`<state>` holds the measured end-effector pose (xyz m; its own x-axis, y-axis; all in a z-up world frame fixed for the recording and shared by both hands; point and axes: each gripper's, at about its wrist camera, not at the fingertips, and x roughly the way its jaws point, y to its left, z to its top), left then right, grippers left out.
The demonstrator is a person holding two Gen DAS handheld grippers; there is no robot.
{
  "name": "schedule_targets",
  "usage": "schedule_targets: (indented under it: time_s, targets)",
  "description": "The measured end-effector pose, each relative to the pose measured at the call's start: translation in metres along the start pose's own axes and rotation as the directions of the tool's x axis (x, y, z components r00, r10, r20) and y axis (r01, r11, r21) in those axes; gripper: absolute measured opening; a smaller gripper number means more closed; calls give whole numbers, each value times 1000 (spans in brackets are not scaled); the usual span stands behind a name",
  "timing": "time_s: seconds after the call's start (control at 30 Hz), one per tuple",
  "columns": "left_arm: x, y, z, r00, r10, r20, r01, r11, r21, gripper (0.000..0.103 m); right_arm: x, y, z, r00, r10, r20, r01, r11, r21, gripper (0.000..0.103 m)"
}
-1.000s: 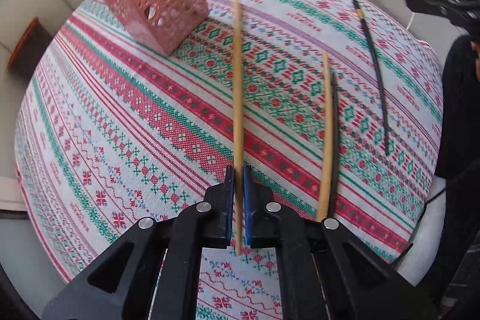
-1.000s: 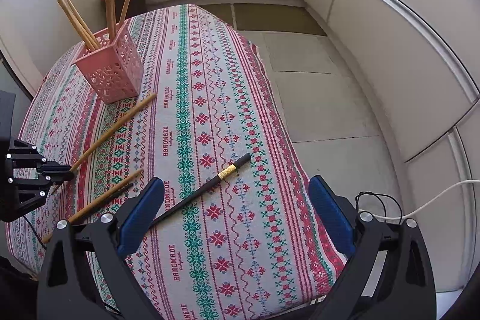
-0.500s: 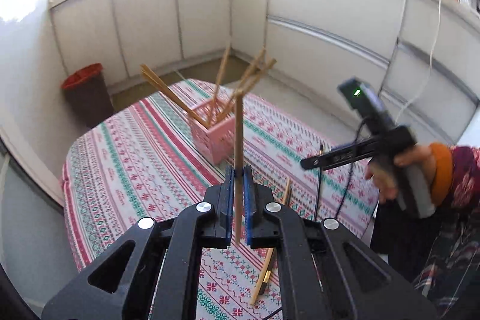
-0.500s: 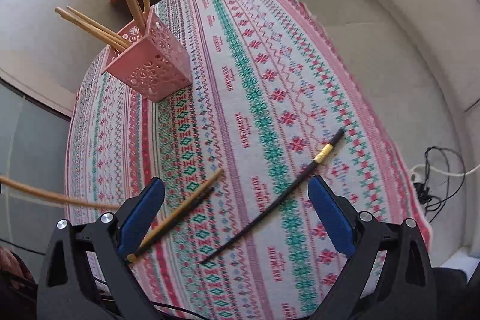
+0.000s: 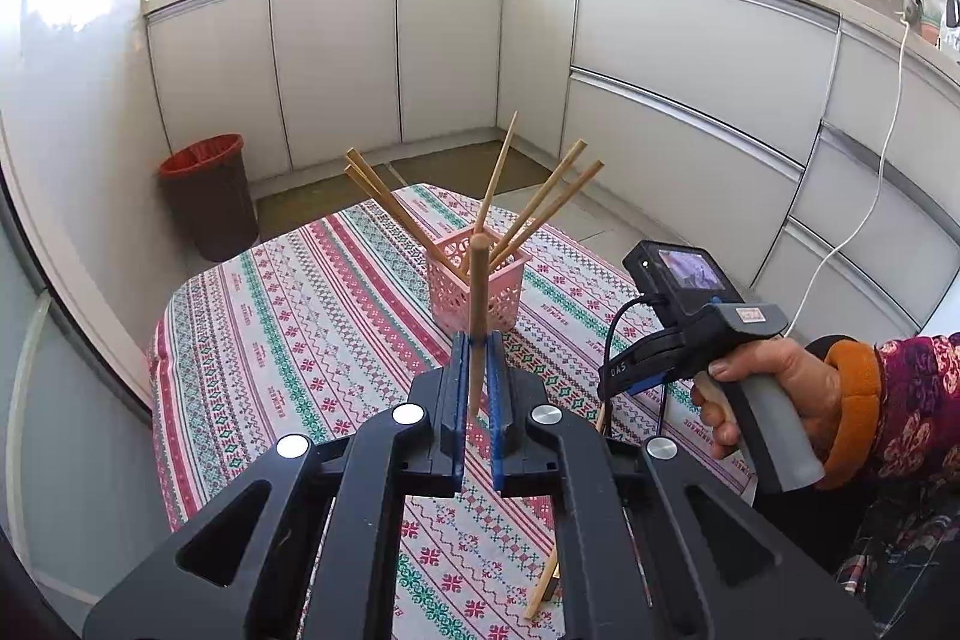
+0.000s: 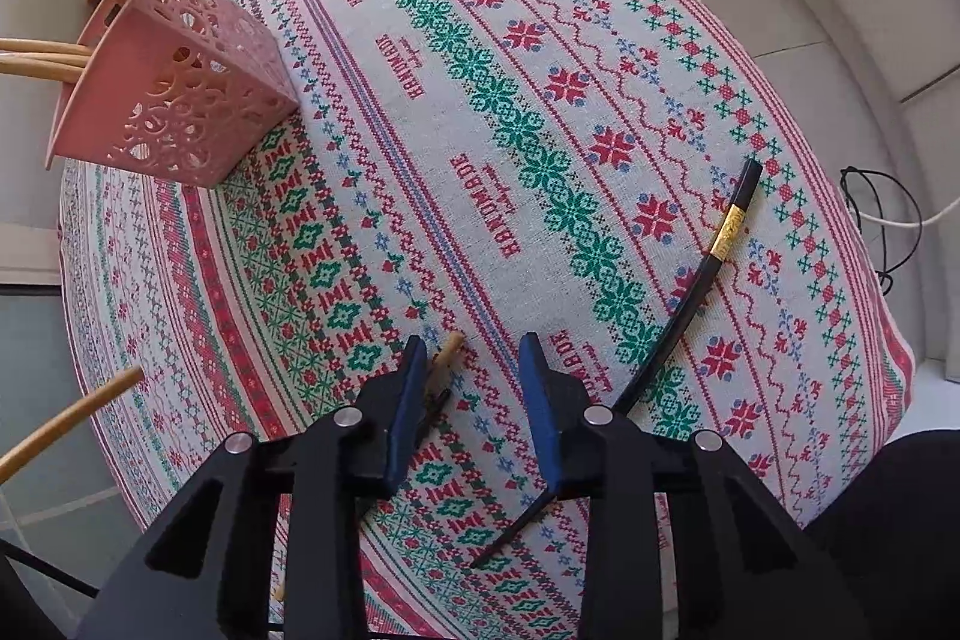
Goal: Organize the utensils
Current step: 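Grasp one chopstick with the left gripper while the right gripper grasps another, then lift both held chopsticks and carry them over the pink holder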
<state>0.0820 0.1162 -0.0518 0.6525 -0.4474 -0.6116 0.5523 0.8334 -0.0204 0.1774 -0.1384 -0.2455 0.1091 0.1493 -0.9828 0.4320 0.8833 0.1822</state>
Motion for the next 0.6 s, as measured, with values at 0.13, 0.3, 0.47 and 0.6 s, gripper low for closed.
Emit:
schedule_targets:
  time_s: [0.13,0.3,0.47,0.6]
  targets:
    - [2,-2,-1,1000,17,-9,-17,1000,5,5,3,2,-8,996,78,-39,-75,994,82,32]
    - [2,-1,-2,1000,27,-11,-27,1000,2,5,6,17,-5,997,75,3,-75,993,96,9]
    - [0,0,-2,1000,28,-6,-28,1000,-4,5,3,29,-7,992,88,90,-95,992,84,5]
    - [0,0,-1,1000,19,-5,-19,1000,-8,5,-24,37,-11,974,140,176,-143,990,7,5]
